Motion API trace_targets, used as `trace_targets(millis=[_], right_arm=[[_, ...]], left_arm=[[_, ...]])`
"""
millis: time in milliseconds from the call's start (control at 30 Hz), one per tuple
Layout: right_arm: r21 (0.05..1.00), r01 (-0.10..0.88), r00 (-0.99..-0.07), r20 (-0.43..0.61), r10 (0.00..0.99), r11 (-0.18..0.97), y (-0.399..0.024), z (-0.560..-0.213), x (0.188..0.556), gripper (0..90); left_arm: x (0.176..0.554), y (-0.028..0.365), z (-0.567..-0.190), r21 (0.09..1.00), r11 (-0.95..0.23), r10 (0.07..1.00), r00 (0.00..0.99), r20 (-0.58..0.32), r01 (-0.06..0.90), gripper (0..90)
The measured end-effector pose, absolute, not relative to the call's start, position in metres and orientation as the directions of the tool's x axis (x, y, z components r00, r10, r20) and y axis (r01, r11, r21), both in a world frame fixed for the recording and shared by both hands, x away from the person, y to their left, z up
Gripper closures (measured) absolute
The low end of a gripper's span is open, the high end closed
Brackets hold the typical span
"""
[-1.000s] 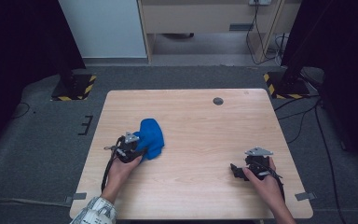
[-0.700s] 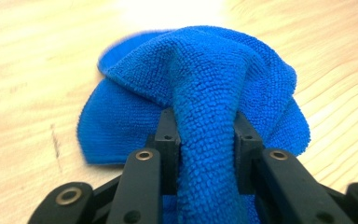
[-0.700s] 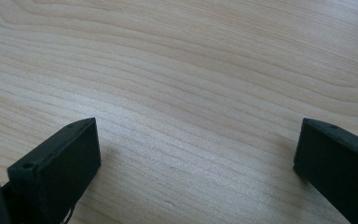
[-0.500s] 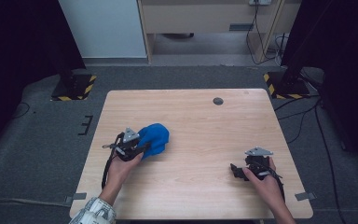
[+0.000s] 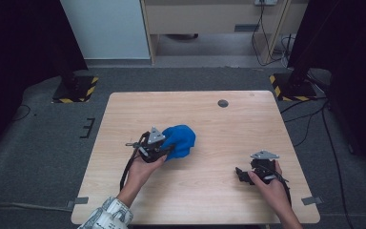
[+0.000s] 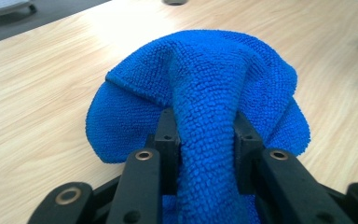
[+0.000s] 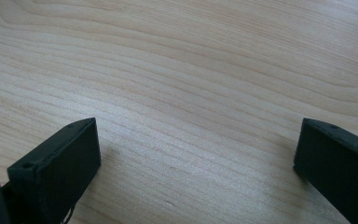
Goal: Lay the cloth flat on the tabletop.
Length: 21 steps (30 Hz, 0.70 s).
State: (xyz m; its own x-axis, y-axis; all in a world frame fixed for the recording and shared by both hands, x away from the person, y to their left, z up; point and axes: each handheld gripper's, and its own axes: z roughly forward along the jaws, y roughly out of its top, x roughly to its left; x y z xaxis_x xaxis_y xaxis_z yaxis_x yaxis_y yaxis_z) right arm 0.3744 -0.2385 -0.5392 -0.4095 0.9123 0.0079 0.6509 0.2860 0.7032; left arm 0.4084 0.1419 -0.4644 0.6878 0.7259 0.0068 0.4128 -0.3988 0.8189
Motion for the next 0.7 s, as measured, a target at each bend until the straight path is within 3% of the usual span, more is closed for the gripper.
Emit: trace_targets(millis=[600,700], right_arm=[[0.703,0.651,-0.41,0.008,0.912,0.286,-0.239,-0.539,0.374,0.6],[0.703,0.651,-0.409,0.008,0.912,0.286,-0.239,-0.539,0.374,0.6]], left_arm=[[0.401,0.085,-0.477,0.805,-0.467,0.64,0.768,0.022,0.366,68.5],[0.402,0.081,-0.486,0.804,-0.454,0.632,0.775,-0.011,0.383,67.9]])
